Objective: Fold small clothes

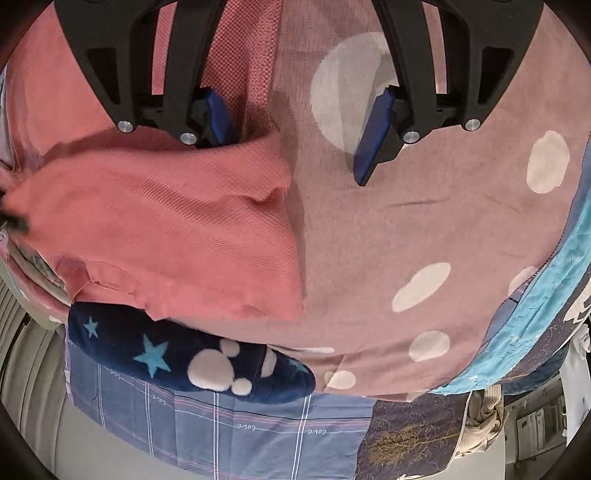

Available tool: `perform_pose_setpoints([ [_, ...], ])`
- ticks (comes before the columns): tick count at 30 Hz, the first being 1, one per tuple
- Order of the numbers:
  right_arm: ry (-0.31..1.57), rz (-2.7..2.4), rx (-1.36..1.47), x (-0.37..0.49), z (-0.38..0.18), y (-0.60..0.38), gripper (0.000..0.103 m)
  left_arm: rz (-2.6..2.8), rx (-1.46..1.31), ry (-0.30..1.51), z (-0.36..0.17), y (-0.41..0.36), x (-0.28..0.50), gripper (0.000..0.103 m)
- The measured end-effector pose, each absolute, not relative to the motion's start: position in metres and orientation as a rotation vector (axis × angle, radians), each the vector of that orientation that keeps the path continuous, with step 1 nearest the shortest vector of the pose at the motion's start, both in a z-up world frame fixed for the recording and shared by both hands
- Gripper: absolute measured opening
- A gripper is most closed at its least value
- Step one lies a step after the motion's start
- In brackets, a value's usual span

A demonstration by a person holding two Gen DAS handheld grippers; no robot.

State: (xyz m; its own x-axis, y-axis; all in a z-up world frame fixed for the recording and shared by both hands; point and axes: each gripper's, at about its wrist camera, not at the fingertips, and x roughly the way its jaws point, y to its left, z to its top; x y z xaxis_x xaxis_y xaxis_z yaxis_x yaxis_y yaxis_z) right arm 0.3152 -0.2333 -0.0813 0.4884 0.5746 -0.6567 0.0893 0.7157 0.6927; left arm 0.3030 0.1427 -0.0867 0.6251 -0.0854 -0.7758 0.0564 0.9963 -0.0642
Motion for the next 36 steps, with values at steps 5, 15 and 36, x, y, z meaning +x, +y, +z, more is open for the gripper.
perform_pose_setpoints([
  [5, 0.752, 0.201, 0.413, 0.271, -0.017, -0.221, 0.013, -0.122, -0.04, 0.854, -0.088, 0.142, 0.292, 0.043],
  [15, 0.856, -0.108, 0.119, 0.285, -0.029, -0.204, 0.035, -0.188, -0.086, 0.849, -0.089, 0.148, 0.285, 0.03],
  [36, 1.044, 0.5, 0.083, 0.448, -0.092, 0.1, 0.006, -0.267, -0.137, 0.878, -0.091, 0.156, 0.276, 0.01],
])
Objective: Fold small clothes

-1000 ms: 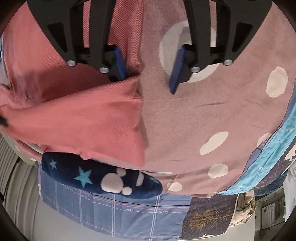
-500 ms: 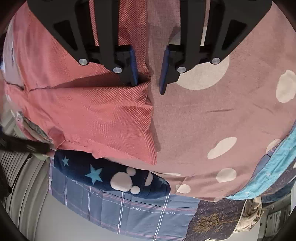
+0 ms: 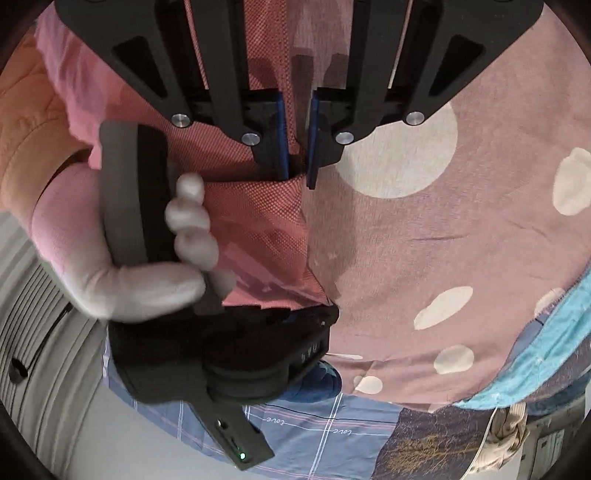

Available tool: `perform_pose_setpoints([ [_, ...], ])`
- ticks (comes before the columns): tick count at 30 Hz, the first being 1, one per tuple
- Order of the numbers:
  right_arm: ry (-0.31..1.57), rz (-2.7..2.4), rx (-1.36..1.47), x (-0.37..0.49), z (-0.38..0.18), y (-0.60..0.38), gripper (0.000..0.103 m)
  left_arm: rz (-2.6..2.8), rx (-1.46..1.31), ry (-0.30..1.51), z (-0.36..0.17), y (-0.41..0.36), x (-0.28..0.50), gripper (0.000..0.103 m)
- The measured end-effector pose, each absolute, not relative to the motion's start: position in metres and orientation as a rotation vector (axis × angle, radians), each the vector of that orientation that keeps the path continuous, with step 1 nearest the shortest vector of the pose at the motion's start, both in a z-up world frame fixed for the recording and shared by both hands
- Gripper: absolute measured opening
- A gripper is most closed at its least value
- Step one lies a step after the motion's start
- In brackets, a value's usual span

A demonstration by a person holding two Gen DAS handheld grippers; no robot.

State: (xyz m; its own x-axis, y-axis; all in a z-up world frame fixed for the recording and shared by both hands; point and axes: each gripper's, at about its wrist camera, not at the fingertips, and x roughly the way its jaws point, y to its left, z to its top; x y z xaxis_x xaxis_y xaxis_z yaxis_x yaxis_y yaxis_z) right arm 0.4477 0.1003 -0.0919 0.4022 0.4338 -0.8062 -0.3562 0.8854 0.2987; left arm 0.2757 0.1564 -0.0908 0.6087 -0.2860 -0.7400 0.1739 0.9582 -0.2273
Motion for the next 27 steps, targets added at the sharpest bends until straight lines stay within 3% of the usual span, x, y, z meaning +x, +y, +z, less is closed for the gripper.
perform_pose_setpoints([
  [6, 0.943, 0.502, 0.135, 0.42, -0.058, 0.065, 0.007, -0.205, -0.068, 0.846, -0.075, 0.164, 0.262, 0.01],
  [11, 0.986, 0.541, 0.073, 0.342, -0.055, 0.012, 0.008, -0.386, -0.271, 0.716, -0.058, 0.169, 0.258, 0.01],
  [14, 1.077, 0.504, 0.141, 0.321, -0.091, -0.017, 0.007, -0.298, -0.143, 0.866, -0.089, 0.144, 0.277, 0.01],
  [17, 0.97, 0.571, 0.27, 0.309, -0.109, -0.04, 0.003, -0.309, -0.21, 0.89, -0.094, 0.151, 0.285, 0.007],
  [23, 0.935, 0.5, 0.219, 0.289, -0.09, -0.042, 0.003, -0.272, -0.14, 0.879, -0.094, 0.139, 0.28, 0.007],
  [27, 0.83, 0.413, 0.294, 0.237, -0.063, -0.114, 0.008, -0.256, -0.105, 0.879, -0.095, 0.137, 0.283, 0.007],
])
